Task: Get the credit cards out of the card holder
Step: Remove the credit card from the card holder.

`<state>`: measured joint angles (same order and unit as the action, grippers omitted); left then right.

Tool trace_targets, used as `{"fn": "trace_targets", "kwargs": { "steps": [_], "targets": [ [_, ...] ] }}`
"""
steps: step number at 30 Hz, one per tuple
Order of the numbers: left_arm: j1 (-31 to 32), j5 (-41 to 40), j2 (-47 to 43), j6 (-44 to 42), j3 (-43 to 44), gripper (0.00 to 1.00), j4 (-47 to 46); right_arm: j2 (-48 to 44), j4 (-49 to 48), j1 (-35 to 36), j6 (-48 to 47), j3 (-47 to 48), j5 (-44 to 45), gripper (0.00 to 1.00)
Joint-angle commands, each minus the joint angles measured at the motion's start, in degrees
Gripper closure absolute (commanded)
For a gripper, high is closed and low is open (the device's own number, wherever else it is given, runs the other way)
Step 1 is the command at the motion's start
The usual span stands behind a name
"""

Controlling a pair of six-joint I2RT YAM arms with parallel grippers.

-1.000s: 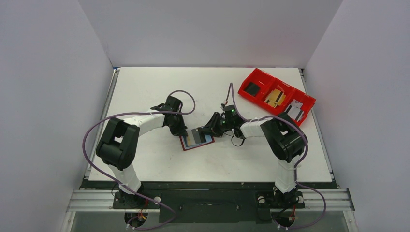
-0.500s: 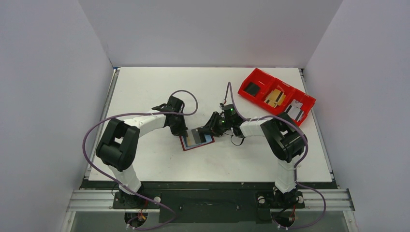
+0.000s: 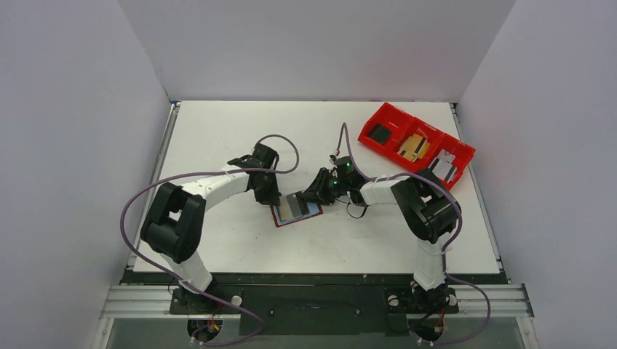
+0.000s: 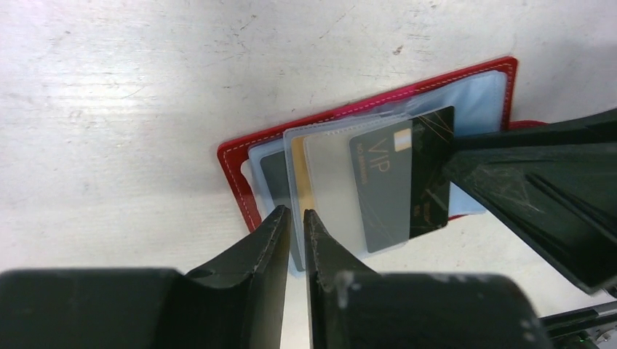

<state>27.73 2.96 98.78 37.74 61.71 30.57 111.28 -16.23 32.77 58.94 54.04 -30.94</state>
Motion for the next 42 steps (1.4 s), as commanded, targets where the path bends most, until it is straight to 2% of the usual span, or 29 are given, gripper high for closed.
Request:
{"fn": "trace_targets", "kwargs": {
  "steps": [1,7,16,24,31,36,42],
  "targets": [
    [0.14,-2.01,-6.3,-1.39,3.57,0.86,1.02,2.85,3.86,0.75,-2.49,0.32,2.89,0.74],
    [1.44,1.81,-4.76,-1.4,4.82,0.85,-0.68,3.03,4.05,0.83,-2.56,0.56,3.03,0.74],
    [2.16,4.64,2.59,-0.21,3.23,1.0,-5.0,2.31,4.73,0.8,-3.37,0.44,3.01,0.74],
    [2.33,3.24,5.13,0.39,2.09,1.0,-4.48,2.4,4.68,1.77,-3.99,0.77,1.85,0.75],
    [2.33,2.5,5.42,0.74,1.31,1.0,-4.35,2.58,4.19,2.84,-4.0,1.57,0.76,0.83],
    [2.33,2.3,5.43,0.93,0.99,1.0,-4.17,2.41,4.26,2.87,-4.04,1.55,0.75,1.0],
    [2.11,0.51,5.1,1.02,0.85,1.0,-2.17,0.67,4.51,1.51,-4.16,0.91,1.63,1.0]
  ]
}}
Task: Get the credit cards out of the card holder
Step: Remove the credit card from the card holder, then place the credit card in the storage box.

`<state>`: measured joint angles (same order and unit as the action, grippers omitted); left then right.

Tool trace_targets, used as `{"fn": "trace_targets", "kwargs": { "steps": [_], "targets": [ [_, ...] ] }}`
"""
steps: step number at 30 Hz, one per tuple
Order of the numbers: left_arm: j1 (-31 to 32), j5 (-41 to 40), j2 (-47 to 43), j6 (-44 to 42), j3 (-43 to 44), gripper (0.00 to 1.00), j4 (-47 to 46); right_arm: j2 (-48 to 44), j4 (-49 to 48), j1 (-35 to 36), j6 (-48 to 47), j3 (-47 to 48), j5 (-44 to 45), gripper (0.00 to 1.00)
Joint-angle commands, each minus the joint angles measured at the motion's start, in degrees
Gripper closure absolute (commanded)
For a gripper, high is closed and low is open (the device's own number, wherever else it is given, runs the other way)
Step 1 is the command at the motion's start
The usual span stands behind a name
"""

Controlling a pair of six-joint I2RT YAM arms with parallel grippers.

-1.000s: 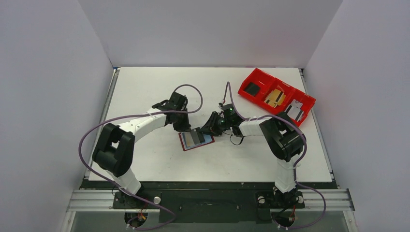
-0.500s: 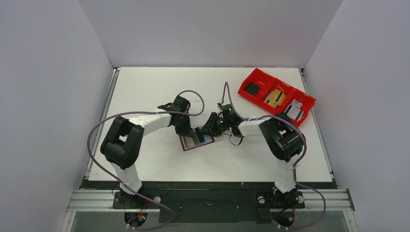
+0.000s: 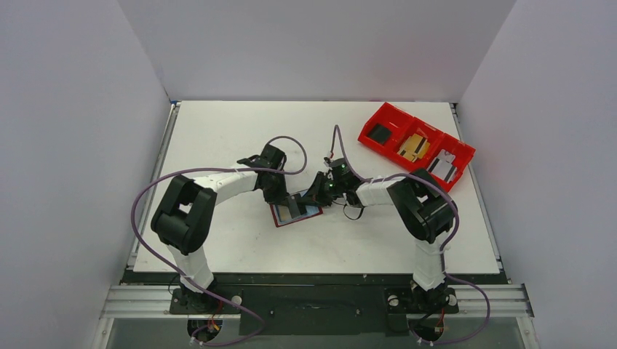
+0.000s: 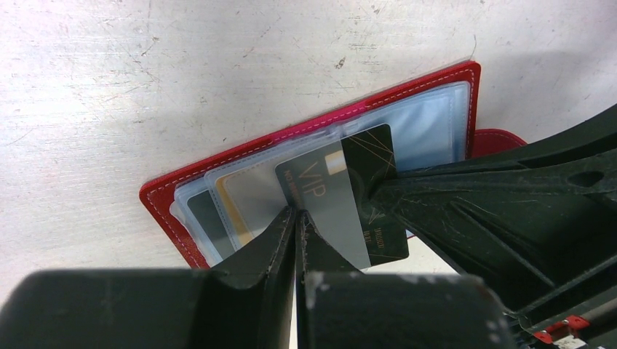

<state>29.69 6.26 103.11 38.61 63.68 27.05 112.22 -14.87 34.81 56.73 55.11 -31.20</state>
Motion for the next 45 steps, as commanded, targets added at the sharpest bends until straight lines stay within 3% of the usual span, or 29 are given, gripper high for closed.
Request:
{"fn": "trace_targets", "kwargs": {
  "steps": [1,19,30,33,36,38,45],
  "targets": [
    [0.0,-3.2,0.69,0.11,-1.32,1.0,1.72,-0.48,3.21,-1.23,-2.01,-0.26,2.01,1.0],
    [-1.22,-2.15,-2.2,-1.32,-2.33,1.0,1.27,-6.35,7.2,-5.45,-3.37,0.92,1.79,1.0],
    [-1.06,1.93,-5.42,-3.0,7.95,1.0,3.27,-13.53,12.97,-8.66,-2.32,5.82,1.73,1.0],
    [-0.96,3.18,-7.35,-3.28,10.78,0.92,3.84,-15.54,14.05,-10.0,-1.7,6.79,2.63,1.0],
    [-0.95,3.83,-9.06,-3.56,11.73,0.73,4.55,-16.77,16.17,-12.14,-1.52,8.37,4.09,1.0],
    [-0.95,4.08,-10.59,-3.91,11.81,0.66,5.08,-17.57,17.41,-13.69,-1.47,9.36,5.47,1.0],
    [-1.5,3.69,-16.05,-6.41,10.91,0.56,8.35,-16.93,21.58,-21.02,-2.5,14.86,12.78,1.0]
  ]
}}
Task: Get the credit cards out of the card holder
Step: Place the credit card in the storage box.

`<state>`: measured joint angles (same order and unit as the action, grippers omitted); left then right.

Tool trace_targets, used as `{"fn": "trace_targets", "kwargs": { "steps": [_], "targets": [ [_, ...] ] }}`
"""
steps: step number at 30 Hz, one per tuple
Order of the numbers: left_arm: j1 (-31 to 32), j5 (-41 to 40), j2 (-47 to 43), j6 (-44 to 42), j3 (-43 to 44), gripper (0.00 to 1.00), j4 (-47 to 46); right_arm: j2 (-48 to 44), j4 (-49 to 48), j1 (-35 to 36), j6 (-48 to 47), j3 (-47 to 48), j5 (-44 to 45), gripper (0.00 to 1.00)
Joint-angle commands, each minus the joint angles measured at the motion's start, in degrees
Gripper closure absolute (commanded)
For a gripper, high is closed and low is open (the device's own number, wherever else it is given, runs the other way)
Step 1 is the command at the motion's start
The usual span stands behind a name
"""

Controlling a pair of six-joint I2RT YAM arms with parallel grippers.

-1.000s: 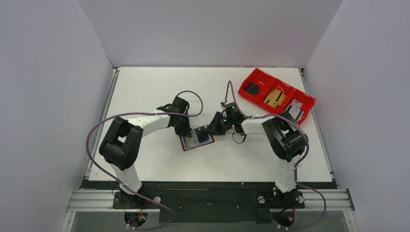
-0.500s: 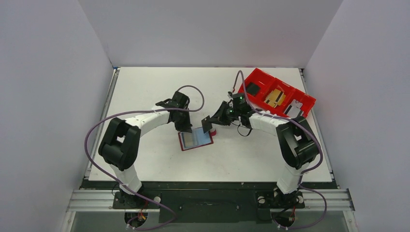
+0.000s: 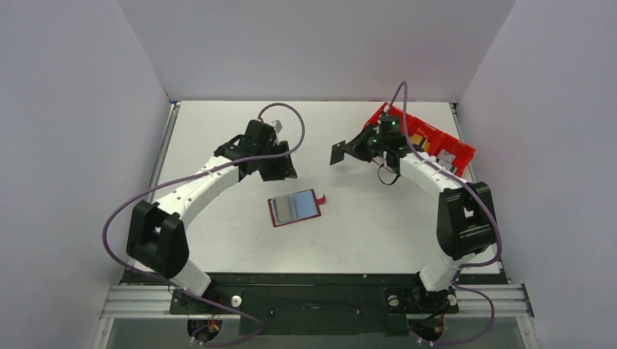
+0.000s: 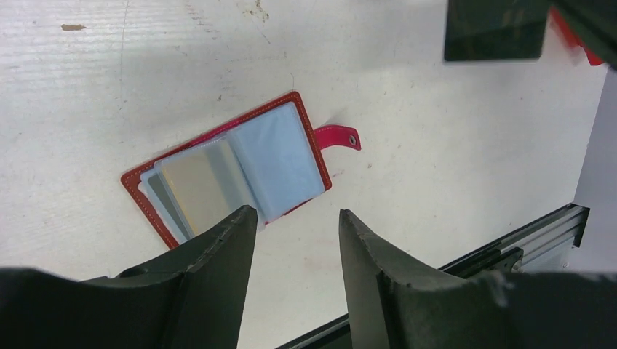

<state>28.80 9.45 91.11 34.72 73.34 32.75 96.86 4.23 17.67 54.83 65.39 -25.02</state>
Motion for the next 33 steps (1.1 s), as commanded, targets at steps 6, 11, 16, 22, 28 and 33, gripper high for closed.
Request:
{"fn": "trace_targets", "kwargs": {
  "steps": [6,11,16,22,28,33],
  "targets": [
    [-1.21,0.76,-7.34,-3.93,-1.44,0.51,3.51,1.04,4.8,-11.05,-1.2,10.75,14.19,1.0],
    [-1.73,1.02,-9.24,-4.37,-2.81,0.5,3.69,6.11,7.52,-14.18,-2.07,16.85,21.22,1.0],
    [-2.13,1.24,-10.61,-4.64,-3.35,0.5,4.34,12.46,10.73,-15.49,-2.82,24.99,24.02,1.0],
    [-2.64,1.1,-12.44,-4.24,-4.36,0.5,5.01,19.44,12.43,-15.86,-3.0,31.33,25.62,1.0],
    [-2.82,0.71,-13.77,-3.85,-5.25,0.5,5.4,24.36,12.83,-16.26,-3.09,35.4,26.7,1.0],
    [-2.95,0.77,-14.27,-3.22,-6.05,0.5,5.03,28.99,12.82,-16.26,-3.1,39.23,26.6,1.0]
  ]
}}
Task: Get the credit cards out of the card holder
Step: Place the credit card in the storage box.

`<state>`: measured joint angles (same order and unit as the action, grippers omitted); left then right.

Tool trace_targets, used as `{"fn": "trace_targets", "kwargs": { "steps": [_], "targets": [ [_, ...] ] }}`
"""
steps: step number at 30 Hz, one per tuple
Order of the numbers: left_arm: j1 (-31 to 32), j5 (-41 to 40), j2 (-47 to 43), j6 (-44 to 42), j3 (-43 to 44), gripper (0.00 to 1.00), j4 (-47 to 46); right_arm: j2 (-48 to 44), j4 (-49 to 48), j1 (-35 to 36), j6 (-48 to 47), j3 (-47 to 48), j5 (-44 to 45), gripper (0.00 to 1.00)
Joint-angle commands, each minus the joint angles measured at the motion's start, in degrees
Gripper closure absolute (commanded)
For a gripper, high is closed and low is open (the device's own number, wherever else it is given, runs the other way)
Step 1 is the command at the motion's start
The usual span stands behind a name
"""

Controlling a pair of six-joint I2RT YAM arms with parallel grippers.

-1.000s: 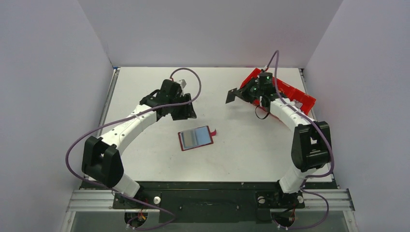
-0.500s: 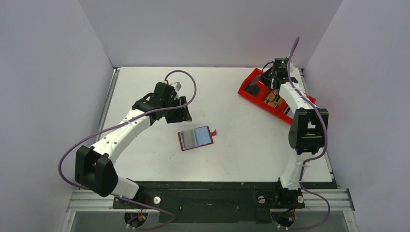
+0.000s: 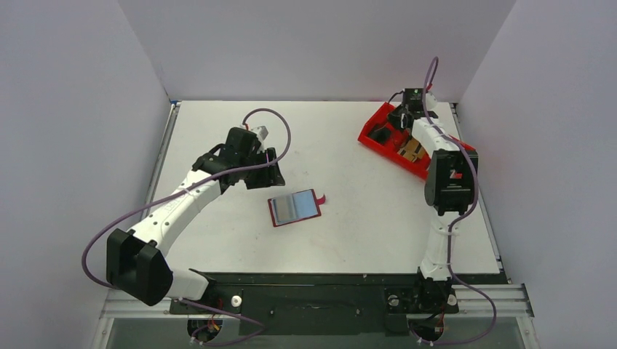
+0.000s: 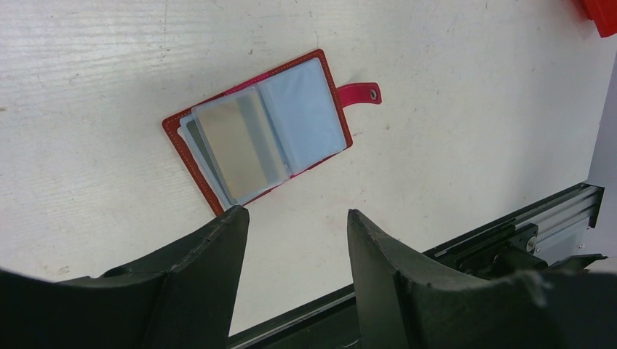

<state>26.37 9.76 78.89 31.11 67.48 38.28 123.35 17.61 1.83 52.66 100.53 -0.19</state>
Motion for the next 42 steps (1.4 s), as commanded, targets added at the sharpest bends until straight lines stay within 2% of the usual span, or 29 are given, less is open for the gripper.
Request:
{"fn": "trace_targets", "kwargs": {
  "steps": [1,9,13,15,21,25,29,34,39,42],
  "targets": [
    [-0.53,0.5,-2.11,0.56,-0.3,0.5,-0.65,3.69,-0.51,-0.37,-0.96,4.65,1.88,1.0],
    [-0.53,-0.17,-2.77,0.56,-0.31,0.5,0.04,8.57,-0.19,-0.37,-0.76,10.07,0.68,1.0],
    [-0.61,-0.27,-2.69,0.62,-0.33,0.5,0.11,7.96,0.67,-0.33,-0.45,10.27,0.71,0.78],
    [-0.62,-0.11,-2.53,0.66,-0.43,0.5,-0.02,7.4,1.0,-0.33,-0.35,10.3,0.71,0.72],
    [-0.62,-0.1,-2.04,0.69,-0.81,0.49,-0.47,4.13,1.95,-0.31,0.25,10.65,-2.75,0.61],
    [-0.62,-0.22,-1.54,0.75,-0.93,0.49,-0.76,0.1,4.42,-0.08,0.35,10.51,-3.01,0.59],
    [-1.07,-1.48,-1.54,1.38,-1.5,0.49,-0.99,-6.19,5.19,1.51,-0.15,5.36,-3.53,0.58],
    [-3.31,-3.95,-1.84,3.15,-3.48,0.49,-1.22,-16.08,5.28,6.41,-2.64,-7.17,-2.17,0.58],
    [-6.55,-6.24,-2.78,4.42,-6.69,0.49,-1.25,-25.48,5.25,15.37,-4.63,-18.09,-0.46,0.58],
    [-8.53,-7.31,-2.86,5.0,-7.94,0.49,-0.97,-27.9,5.09,22.3,-5.39,-21.79,0.87,0.58]
  ]
}}
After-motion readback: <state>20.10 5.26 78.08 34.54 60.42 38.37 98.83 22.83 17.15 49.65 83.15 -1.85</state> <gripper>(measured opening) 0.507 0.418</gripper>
